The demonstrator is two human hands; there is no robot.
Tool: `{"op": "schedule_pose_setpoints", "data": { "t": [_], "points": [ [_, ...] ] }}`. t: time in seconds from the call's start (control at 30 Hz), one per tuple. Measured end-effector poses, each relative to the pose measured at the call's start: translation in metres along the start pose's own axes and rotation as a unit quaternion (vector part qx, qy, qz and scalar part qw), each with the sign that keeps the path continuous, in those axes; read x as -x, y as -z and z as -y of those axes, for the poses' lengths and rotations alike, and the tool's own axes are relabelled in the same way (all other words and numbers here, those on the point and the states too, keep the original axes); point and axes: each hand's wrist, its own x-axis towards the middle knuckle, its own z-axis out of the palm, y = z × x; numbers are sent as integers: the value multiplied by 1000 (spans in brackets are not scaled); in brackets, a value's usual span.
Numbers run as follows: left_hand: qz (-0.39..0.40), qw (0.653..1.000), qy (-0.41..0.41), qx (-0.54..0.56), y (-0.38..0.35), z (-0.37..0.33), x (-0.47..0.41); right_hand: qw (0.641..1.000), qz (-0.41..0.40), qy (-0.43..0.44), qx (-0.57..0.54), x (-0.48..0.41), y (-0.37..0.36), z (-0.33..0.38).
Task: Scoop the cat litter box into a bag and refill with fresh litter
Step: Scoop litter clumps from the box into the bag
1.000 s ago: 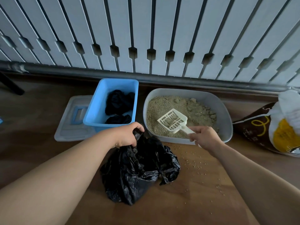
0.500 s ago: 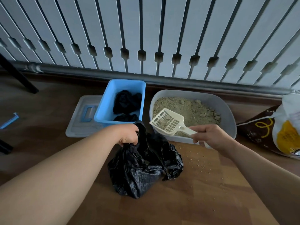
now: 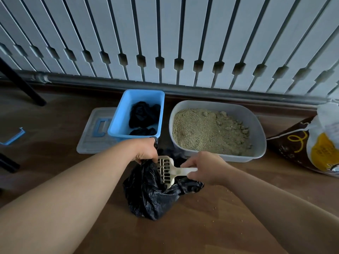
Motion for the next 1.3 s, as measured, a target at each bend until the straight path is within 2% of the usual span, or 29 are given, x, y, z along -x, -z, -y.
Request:
{"op": "schedule_pose_setpoints", "data": {
  "t": [0.1, 0.27, 0.33, 0.47, 0.6, 0.8, 0.93, 1.1, 1.3],
  "points": [
    [3, 1000, -1, -7, 1, 0, 2, 992, -47, 28, 112, 0, -3, 10],
    [-1, 1000, -8, -29, 4, 4, 2, 984, -72, 11, 162, -3, 10, 4],
    [0, 999, -13, -29, 5, 4, 2, 990, -55, -14, 127, -4, 20, 0],
    [-18, 998, -31, -47, 4, -1, -1, 994, 3, -84, -69, -5, 50, -17],
    [-31, 997, -51, -44, 1, -7, -4, 979, -50, -154, -125, -3, 78, -43],
    [-57, 996, -64, -38, -5, -17, -9, 970, -76, -228, -47, -22, 84, -59],
    [-53, 996, -66, -31, -12, -21, -19, 963, -61, -262, 24, -43, 78, -66],
    [-61, 996, -60, -33, -21, -27, -38, 954, -50, -295, 8, -66, 56, -77],
    [-97, 994, -44, -5, -28, -35, -64, 946, -63, -310, -77, -94, 38, -86]
  ]
}}
